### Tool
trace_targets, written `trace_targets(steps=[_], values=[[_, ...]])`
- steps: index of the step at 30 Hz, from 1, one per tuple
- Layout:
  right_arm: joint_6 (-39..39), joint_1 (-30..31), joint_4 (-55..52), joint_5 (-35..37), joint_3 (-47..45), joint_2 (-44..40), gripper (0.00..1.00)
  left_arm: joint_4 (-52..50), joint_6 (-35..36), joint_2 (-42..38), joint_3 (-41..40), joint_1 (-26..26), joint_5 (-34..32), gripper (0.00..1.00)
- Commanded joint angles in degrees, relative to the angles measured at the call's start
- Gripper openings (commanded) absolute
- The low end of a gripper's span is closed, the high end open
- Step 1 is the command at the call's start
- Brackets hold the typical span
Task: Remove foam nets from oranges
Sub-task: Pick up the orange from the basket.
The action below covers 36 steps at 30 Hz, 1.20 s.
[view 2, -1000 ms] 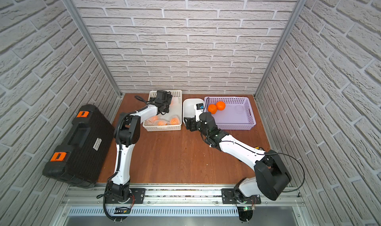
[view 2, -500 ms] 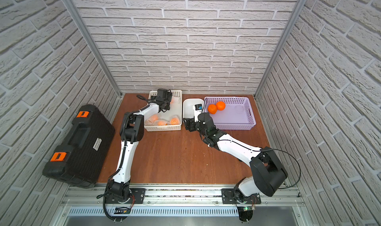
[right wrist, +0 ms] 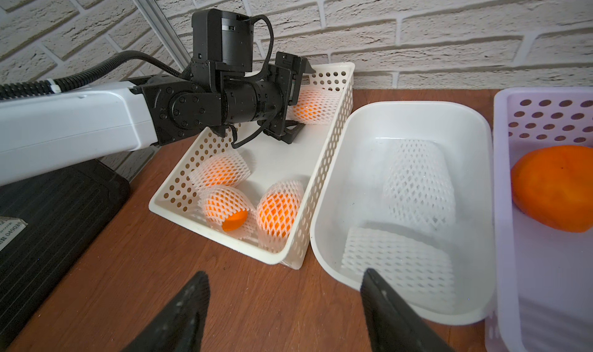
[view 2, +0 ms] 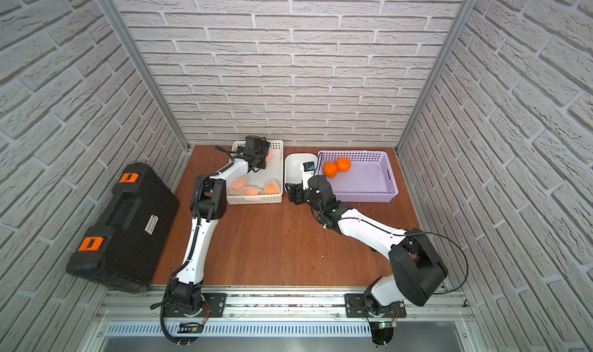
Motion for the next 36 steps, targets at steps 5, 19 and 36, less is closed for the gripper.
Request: trace_targets(steps=[5, 19, 36], values=[[-0.18, 0.41, 2.84, 1.06, -0.09, 0.32, 0.75, -3.12, 2.33, 1.1, -2.7, -0.25, 0.53, 0.98], [0.02, 0.39, 3.28, 1.38, -0.92, -0.64, 0.75, -22.25, 3.82, -2.31, 4.09, -1.76, -6.79, 0.9], [-0.54, 0.3, 3.6, 2.47, -1.9, -1.72, 0.75, -24.11, 2.42, 6.56, 12.61, -0.28, -4.37, 0.73]])
